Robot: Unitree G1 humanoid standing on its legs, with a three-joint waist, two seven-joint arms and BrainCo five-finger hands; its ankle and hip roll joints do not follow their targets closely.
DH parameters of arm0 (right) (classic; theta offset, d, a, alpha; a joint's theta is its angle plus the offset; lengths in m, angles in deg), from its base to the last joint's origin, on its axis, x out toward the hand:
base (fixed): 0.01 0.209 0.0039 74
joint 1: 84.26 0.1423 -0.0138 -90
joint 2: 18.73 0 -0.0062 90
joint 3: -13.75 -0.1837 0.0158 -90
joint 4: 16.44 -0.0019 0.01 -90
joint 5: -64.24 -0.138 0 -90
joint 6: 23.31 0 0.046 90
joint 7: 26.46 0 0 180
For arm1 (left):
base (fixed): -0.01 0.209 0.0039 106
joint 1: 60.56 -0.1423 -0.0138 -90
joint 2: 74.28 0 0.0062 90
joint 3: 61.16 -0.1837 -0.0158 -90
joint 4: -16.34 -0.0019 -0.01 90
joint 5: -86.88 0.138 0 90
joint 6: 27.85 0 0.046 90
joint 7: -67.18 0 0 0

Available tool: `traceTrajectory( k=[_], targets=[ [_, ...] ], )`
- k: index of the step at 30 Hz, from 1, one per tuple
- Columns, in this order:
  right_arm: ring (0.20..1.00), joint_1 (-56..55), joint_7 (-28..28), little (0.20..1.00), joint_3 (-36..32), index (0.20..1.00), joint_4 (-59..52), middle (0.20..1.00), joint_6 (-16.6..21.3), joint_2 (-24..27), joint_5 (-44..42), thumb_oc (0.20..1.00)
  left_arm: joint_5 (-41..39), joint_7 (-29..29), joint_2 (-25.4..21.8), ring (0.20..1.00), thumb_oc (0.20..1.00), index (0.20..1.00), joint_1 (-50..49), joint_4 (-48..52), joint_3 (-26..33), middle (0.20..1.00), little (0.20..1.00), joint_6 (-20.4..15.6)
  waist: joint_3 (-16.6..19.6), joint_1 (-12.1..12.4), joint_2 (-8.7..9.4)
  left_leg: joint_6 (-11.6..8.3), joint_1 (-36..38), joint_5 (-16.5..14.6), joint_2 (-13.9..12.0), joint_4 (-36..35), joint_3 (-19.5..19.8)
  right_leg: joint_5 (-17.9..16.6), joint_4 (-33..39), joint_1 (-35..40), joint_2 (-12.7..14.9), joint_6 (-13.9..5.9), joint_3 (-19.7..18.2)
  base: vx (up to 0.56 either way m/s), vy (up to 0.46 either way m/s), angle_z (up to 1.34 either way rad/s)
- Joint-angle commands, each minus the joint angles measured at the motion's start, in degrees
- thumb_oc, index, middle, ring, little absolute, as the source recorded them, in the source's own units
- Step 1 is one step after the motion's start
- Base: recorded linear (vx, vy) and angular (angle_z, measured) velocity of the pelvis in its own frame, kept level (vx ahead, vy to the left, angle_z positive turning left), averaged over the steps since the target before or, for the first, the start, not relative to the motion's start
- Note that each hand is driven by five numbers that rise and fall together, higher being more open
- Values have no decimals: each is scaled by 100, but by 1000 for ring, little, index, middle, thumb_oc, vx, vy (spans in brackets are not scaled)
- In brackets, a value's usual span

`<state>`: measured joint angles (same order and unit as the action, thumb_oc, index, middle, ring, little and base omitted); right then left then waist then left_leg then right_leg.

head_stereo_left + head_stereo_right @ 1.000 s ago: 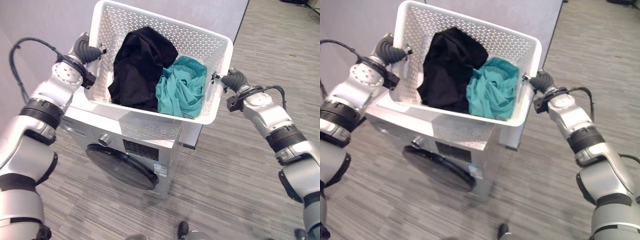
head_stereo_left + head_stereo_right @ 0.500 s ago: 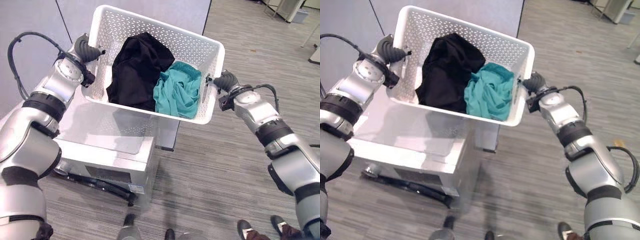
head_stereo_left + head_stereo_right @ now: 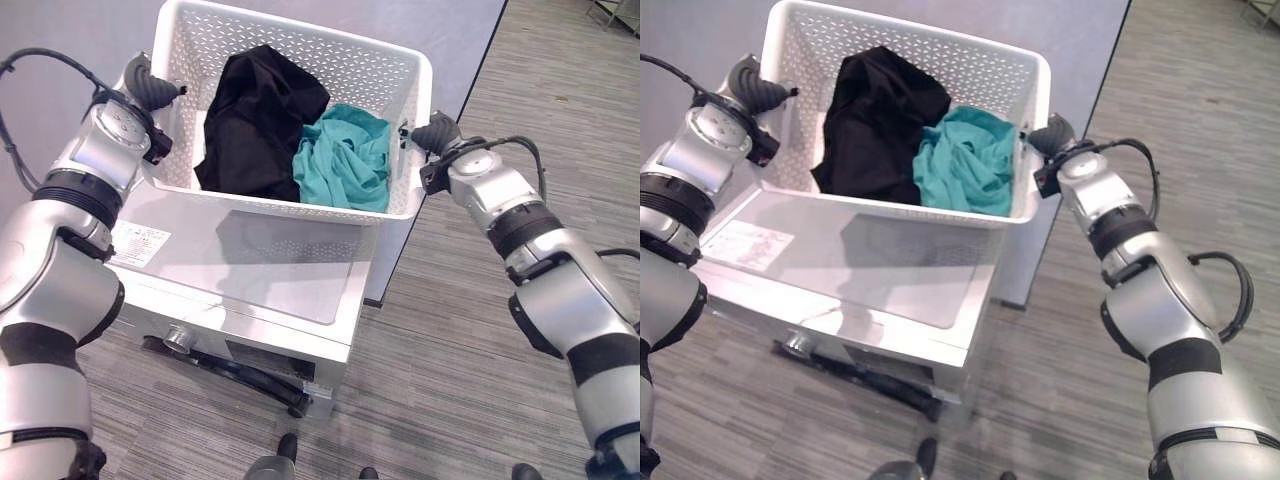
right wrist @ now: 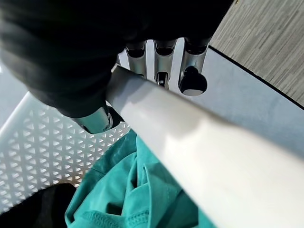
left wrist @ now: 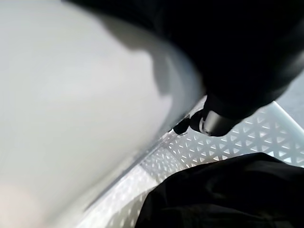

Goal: Grab the laundry basket,head to the washer,open it,put in the laundry and shut it.

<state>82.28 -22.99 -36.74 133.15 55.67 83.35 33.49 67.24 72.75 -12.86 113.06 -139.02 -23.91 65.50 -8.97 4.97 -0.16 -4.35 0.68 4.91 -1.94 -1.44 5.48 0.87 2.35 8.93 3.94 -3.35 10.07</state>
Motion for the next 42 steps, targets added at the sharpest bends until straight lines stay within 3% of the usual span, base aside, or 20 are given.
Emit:
traceTrajectory(
  k=[1,6,15,16,17,18,42],
  targets=[
    [200,484,-76,200,202,200,516,200,308,-131,-71,200,223,250,17,200,200,200,1160,-579,-340,200,200,-380,492,154,-14,217,53,-290,-264,-146,-132,427,-509,-280,510,-435,252,0,0,0],
    [200,436,-271,200,300,200,860,200,82,-348,-72,200,353,259,205,200,200,200,1135,-682,-413,200,200,-324,476,189,19,260,105,-337,-238,-182,-111,420,-603,-305,551,-487,337,30,22,6],
    [200,894,-390,200,494,200,1539,200,23,-683,-121,200,398,333,616,200,200,200,1347,-1036,-447,200,200,-261,528,269,89,278,126,-385,-220,-223,-120,378,-539,-301,594,-524,447,6,1,0],
    [385,925,-381,385,515,385,1553,385,24,-689,-111,385,379,356,647,379,379,379,1348,-1040,-424,379,379,-263,530,273,92,279,125,-387,-213,-224,-106,380,-541,-297,596,-522,455,0,0,0],
    [533,926,-382,533,516,533,1554,533,24,-689,-112,533,379,357,647,379,379,379,1348,-1040,-423,379,379,-263,530,271,92,279,124,-387,-212,-223,-104,380,-541,-296,597,-522,457,0,0,0],
    [1000,994,-360,1000,542,1000,1587,1000,48,-715,-103,1000,351,403,715,1000,1000,1000,1343,-1080,-364,1000,1000,-249,539,283,95,278,110,-391,-198,-219,-79,386,-541,-288,606,-520,484,0,0,0],
    [1000,1306,-316,1000,675,1000,1735,1000,163,-689,-142,1000,525,647,1064,1000,1000,1000,1471,-1131,-256,1000,1000,-230,615,387,134,251,99,-431,-143,-225,128,398,-452,-135,619,-515,777,7,-7,3]
  ],
)
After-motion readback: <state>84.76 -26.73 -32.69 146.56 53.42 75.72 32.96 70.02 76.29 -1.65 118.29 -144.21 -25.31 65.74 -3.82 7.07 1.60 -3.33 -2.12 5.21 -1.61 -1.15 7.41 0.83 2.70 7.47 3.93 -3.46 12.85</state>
